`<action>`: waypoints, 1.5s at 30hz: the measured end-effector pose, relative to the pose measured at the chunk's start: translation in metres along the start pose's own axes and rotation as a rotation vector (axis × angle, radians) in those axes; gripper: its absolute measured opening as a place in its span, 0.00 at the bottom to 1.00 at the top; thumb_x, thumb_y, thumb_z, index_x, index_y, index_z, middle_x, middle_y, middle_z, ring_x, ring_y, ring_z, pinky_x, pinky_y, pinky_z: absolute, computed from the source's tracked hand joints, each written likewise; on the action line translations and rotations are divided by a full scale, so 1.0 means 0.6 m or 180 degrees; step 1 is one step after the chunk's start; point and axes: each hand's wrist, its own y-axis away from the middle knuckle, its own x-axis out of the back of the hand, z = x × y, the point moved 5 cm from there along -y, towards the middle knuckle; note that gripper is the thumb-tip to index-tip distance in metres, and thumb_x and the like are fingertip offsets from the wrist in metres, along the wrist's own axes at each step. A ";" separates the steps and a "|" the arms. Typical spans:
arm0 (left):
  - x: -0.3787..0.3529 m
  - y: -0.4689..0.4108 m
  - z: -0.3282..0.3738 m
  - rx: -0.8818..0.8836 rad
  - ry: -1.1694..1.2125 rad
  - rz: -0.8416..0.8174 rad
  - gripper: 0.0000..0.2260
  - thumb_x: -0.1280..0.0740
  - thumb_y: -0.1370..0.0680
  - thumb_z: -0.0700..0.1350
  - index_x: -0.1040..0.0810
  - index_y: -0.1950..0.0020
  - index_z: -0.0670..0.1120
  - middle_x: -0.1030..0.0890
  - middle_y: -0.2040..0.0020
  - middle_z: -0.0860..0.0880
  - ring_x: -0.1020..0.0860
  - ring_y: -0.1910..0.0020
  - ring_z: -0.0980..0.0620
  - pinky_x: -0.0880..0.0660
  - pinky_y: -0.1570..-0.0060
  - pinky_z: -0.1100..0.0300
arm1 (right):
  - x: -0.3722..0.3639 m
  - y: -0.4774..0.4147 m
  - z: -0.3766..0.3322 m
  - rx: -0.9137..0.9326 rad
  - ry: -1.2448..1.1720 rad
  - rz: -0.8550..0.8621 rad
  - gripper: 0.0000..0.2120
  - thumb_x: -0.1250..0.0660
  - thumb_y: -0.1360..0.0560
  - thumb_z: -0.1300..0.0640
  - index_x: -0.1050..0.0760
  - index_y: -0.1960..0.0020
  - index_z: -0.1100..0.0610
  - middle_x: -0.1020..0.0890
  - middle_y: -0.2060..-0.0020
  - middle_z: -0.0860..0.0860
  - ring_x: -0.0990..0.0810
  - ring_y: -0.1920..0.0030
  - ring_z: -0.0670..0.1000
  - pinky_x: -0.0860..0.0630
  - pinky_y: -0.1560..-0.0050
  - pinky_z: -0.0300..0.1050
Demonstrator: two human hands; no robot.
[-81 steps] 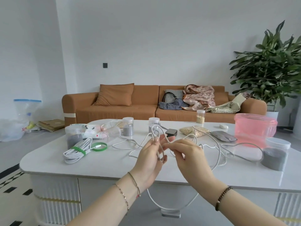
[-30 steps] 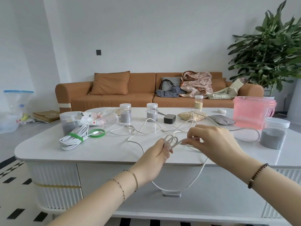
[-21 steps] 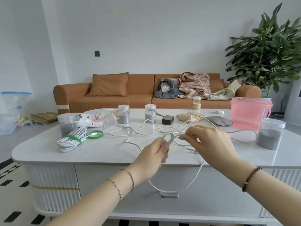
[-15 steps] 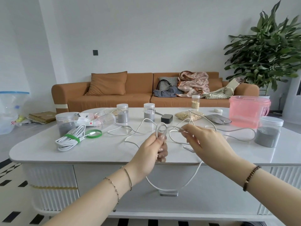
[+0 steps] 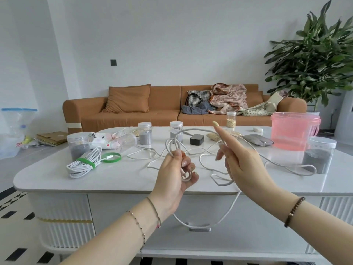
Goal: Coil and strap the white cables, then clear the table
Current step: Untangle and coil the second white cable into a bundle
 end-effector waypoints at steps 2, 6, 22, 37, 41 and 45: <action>0.002 0.000 -0.002 0.0053 -0.0050 0.0048 0.11 0.44 0.14 0.46 0.32 0.55 0.46 0.33 0.68 0.52 0.33 0.69 0.55 0.29 0.69 0.62 | 0.000 0.002 -0.004 0.0117 0.0063 0.0039 0.30 0.43 0.17 0.65 0.39 0.24 0.37 0.23 0.61 0.40 0.26 0.66 0.45 0.32 0.61 0.31; 0.008 -0.003 -0.004 0.0074 -0.0043 0.0179 0.09 0.44 0.14 0.46 0.32 0.53 0.45 0.32 0.67 0.52 0.33 0.68 0.54 0.33 0.71 0.63 | -0.002 0.011 -0.013 0.0272 0.0154 -0.0026 0.23 0.39 0.18 0.64 0.27 0.31 0.40 0.23 0.61 0.41 0.26 0.64 0.41 0.34 0.62 0.29; 0.003 -0.001 -0.007 -0.0280 -0.1783 -0.0200 0.14 0.33 0.20 0.52 0.37 0.50 0.47 0.31 0.54 0.49 0.29 0.61 0.56 0.30 0.60 0.59 | -0.044 0.029 -0.047 0.0465 0.0972 -0.0917 0.18 0.50 0.20 0.41 0.23 0.47 0.45 0.20 0.63 0.44 0.23 0.64 0.50 0.26 0.65 0.48; 0.033 -0.021 0.024 -0.0462 -0.0690 0.0316 0.07 0.41 0.16 0.45 0.29 0.53 0.47 0.23 0.57 0.49 0.26 0.60 0.54 0.30 0.56 0.59 | -0.052 0.029 -0.030 -0.0010 0.0824 -0.1380 0.11 0.44 0.17 0.44 0.24 0.50 0.47 0.23 0.66 0.46 0.25 0.63 0.50 0.25 0.58 0.51; 0.030 -0.021 0.029 -0.0390 -0.0143 0.0191 0.09 0.40 0.16 0.44 0.26 0.54 0.44 0.20 0.62 0.48 0.23 0.60 0.53 0.26 0.56 0.58 | -0.052 0.031 -0.014 -0.0165 0.0730 -0.1518 0.09 0.43 0.18 0.45 0.24 0.45 0.42 0.21 0.66 0.45 0.25 0.64 0.46 0.23 0.58 0.49; 0.024 -0.015 0.026 -0.0285 0.0318 0.0095 0.13 0.44 0.15 0.47 0.29 0.55 0.42 0.19 0.64 0.45 0.18 0.60 0.49 0.19 0.51 0.53 | -0.048 0.032 -0.007 -0.0207 0.0713 -0.1527 0.09 0.42 0.18 0.43 0.23 0.46 0.42 0.21 0.68 0.44 0.25 0.66 0.45 0.23 0.58 0.47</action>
